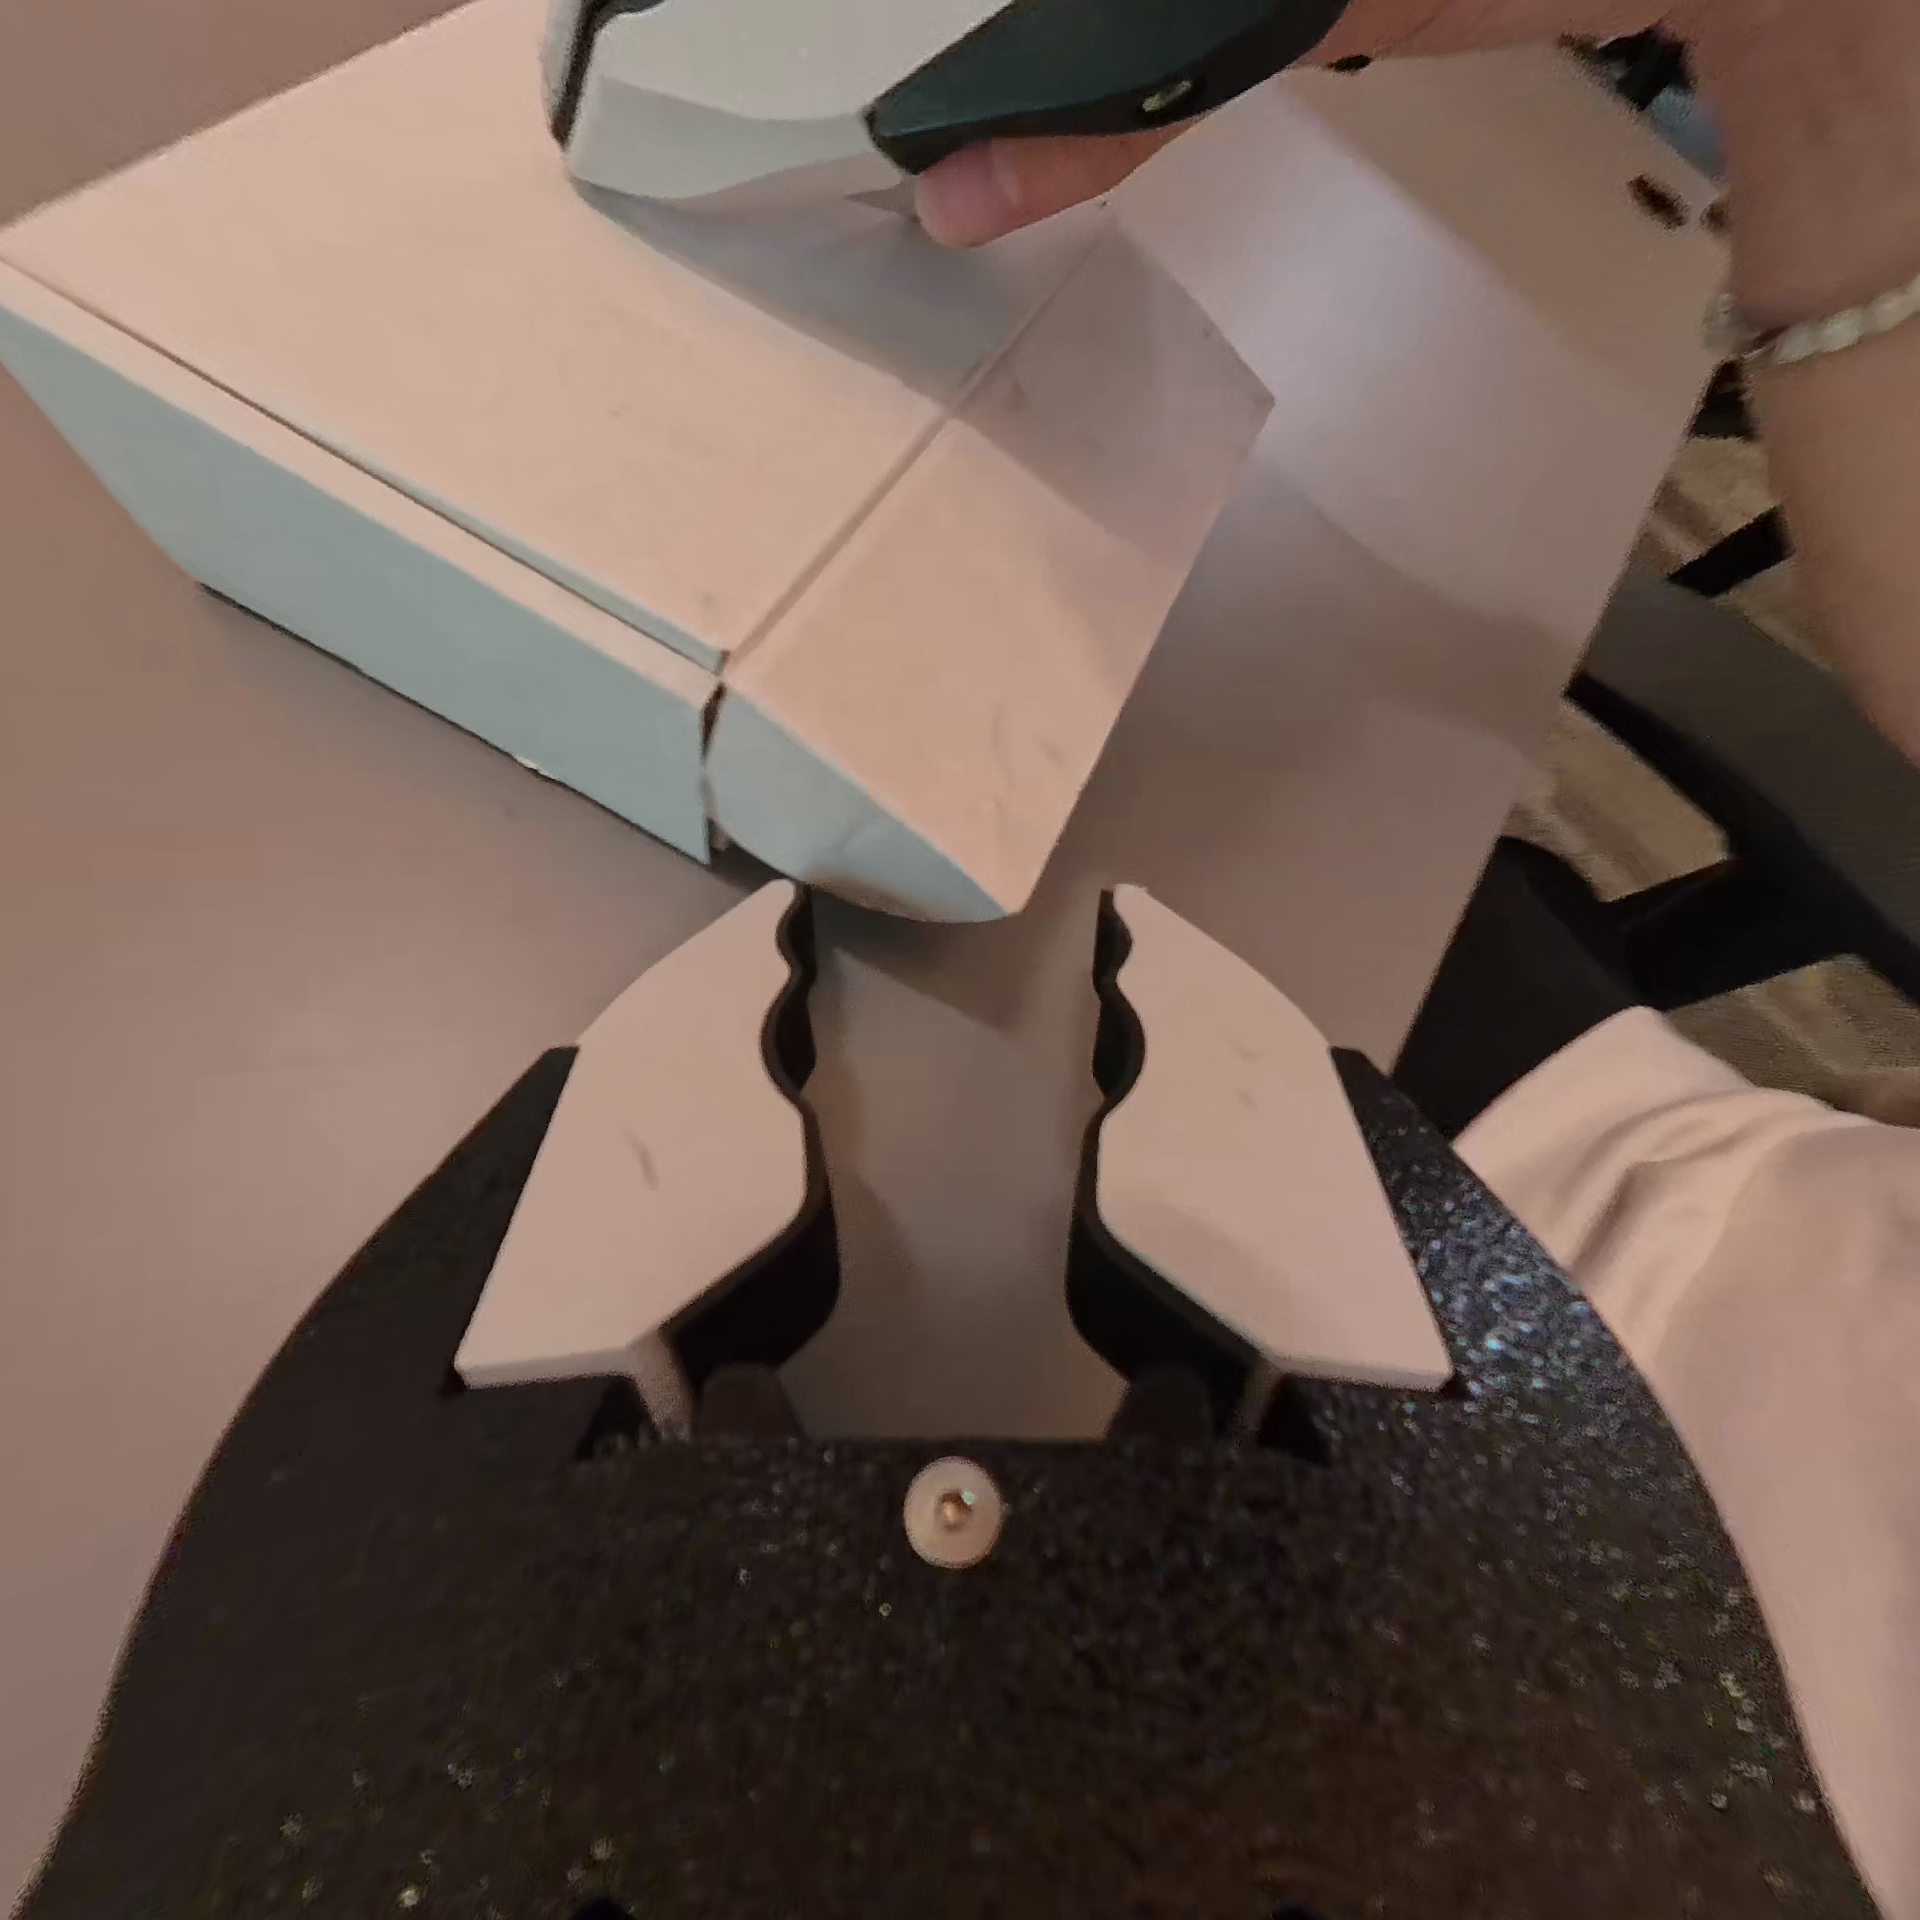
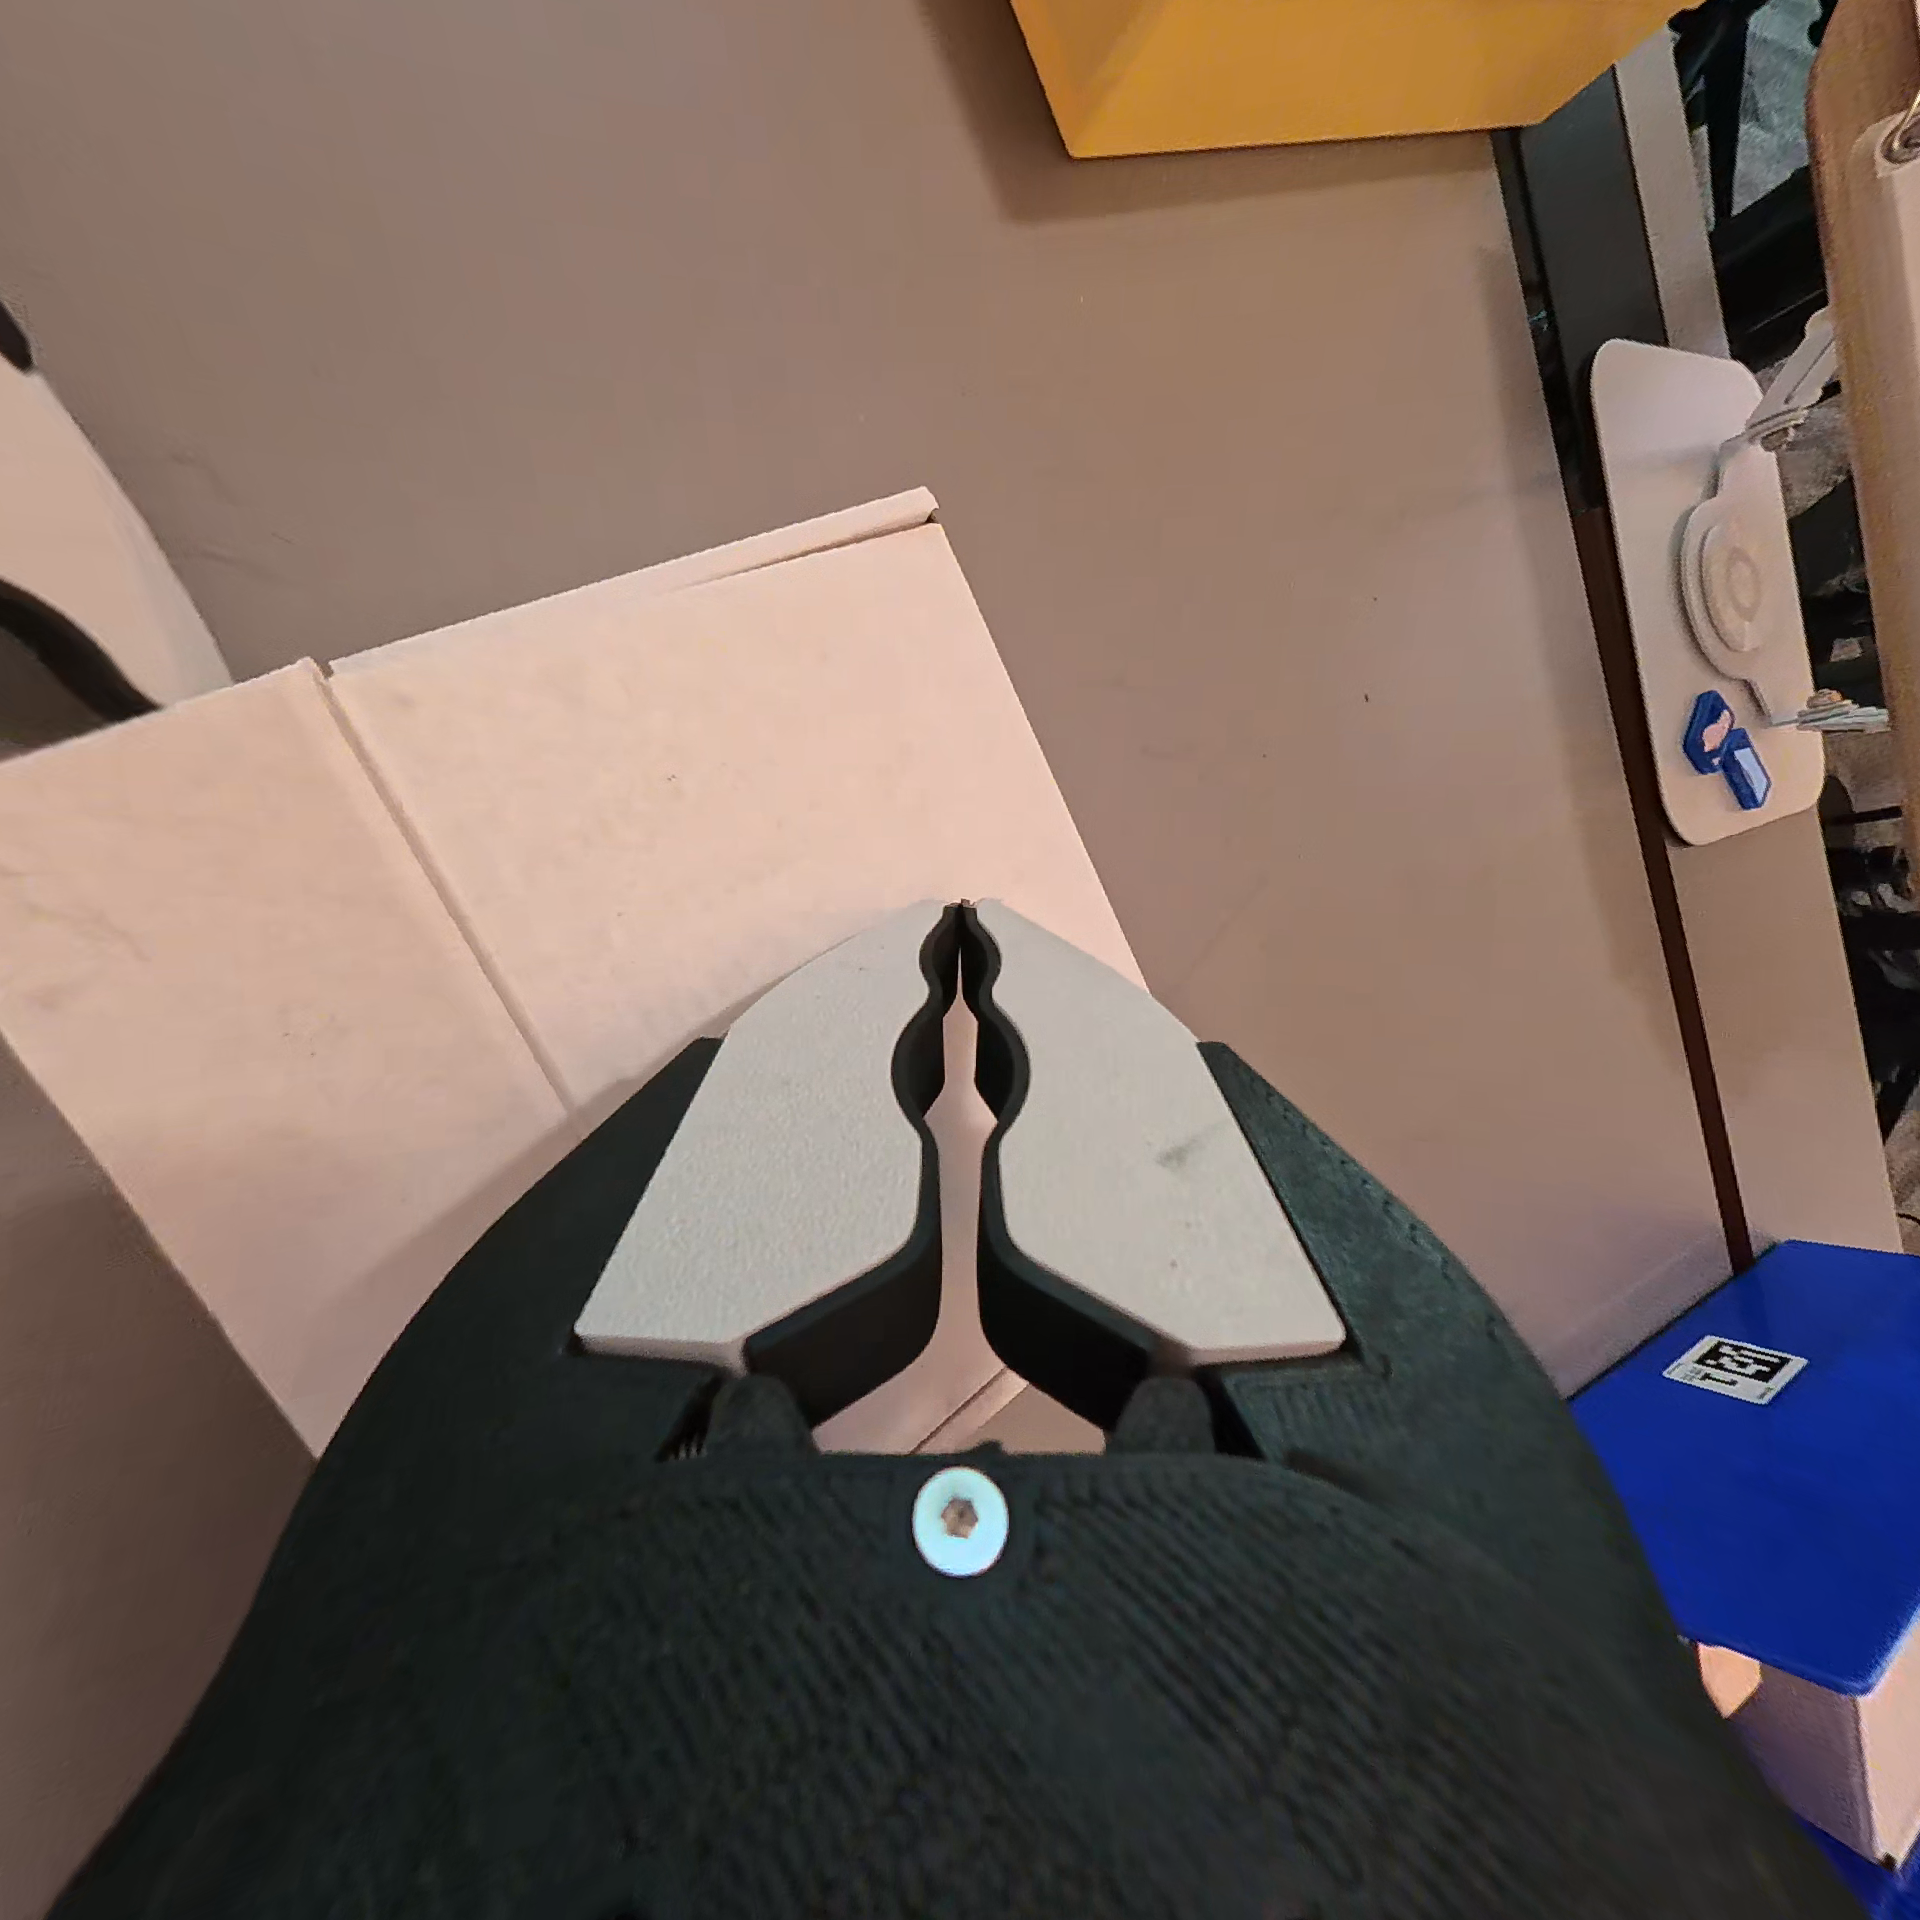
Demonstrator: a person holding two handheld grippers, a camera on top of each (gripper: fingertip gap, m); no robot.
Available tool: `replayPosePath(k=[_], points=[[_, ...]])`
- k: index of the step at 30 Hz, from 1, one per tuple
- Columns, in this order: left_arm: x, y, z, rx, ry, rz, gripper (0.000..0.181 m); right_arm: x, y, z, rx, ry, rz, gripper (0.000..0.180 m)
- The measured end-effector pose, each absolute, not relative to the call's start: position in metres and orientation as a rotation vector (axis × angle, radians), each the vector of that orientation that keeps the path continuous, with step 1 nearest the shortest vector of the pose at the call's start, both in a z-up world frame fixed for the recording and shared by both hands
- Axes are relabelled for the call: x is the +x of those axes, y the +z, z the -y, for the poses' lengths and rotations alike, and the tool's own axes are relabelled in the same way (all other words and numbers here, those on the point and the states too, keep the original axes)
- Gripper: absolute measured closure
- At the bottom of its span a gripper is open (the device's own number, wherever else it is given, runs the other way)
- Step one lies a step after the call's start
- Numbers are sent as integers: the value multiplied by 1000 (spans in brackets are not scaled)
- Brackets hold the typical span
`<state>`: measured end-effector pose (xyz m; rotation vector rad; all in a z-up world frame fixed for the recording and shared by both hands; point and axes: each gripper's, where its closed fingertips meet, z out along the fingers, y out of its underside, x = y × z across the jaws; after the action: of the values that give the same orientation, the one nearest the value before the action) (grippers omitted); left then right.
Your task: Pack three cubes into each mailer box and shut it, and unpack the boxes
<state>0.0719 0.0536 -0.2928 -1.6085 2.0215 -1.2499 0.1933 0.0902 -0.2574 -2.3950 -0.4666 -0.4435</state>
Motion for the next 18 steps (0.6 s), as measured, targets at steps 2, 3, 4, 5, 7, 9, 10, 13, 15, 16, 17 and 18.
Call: replayPosePath(k=[2,3,4,5,7,9,10,13,15,16,17,18], points=[[77,-293,-61,-1590,-1201,-1982,130,193,-258,-90,-2399,-454,468,180],[77,-291,-62,-1592,-1199,-1976,130,193,-258,-90,-2399,-460,469,180],[75,-290,-61,-1588,-1205,-1986,130,193,-258,-90,-2398,-465,469,180],[74,-288,-61,-1579,-1211,-1991,130,193,-258,-90,-2396,-467,469,180],[76,-281,-62,-1555,-1234,-1963,129,193,-257,-90,-2391,-462,464,180],[81,-278,-60,-1551,-1254,-1933,129,193,-257,-90,-2389,-452,457,180],[84,-280,-60,-1557,-1236,-1928,129,193,-258,-90,-2391,-452,457,180],[87,-284,-60,-1573,-1223,-1908,127,194,-258,-90,-2399,-468,457,180],[86,-284,-59,-1562,-1220,-1910,125,194,-258,-90,-2400,-479,463,180],[86,-284,-60,-1563,-1213,-1908,126,194,-258,-90,-2400,-479,461,180],[86,-285,-60,-1575,-1206,-1905,127,194,-258,-90,-2401,-478,459,180],[86,-285,-60,-1590,-1202,-1902,128,194,-258,-90,-2401,-477,458,180]])
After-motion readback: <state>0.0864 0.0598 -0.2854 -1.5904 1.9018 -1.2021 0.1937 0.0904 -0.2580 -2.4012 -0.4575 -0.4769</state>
